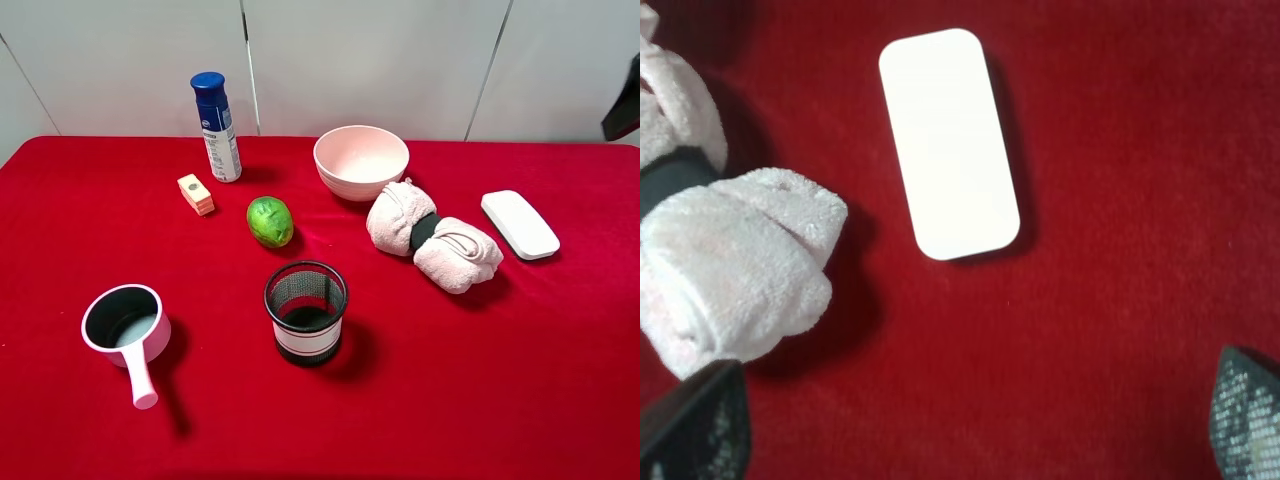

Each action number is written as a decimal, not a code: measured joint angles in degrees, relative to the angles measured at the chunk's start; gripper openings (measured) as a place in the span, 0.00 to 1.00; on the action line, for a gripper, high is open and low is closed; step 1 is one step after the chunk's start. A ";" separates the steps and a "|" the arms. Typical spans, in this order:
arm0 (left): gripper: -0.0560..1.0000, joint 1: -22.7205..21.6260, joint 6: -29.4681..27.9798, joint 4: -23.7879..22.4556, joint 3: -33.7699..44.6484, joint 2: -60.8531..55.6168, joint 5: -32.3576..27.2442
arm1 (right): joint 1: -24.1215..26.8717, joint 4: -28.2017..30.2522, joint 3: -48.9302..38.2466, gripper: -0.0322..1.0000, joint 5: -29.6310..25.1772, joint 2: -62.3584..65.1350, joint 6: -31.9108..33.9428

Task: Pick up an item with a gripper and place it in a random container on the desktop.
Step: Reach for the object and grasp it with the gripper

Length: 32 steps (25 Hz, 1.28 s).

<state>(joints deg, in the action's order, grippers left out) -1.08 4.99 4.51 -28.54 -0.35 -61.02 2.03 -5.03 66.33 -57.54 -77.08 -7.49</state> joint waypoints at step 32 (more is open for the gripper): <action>0.99 0.00 0.00 0.00 0.00 0.00 0.00 | 0.00 -0.44 7.06 0.70 14.03 -33.79 -13.41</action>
<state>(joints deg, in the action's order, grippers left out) -1.08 4.99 4.51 -28.54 -0.35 -61.02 2.03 -5.46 73.39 -43.52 -110.88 -20.90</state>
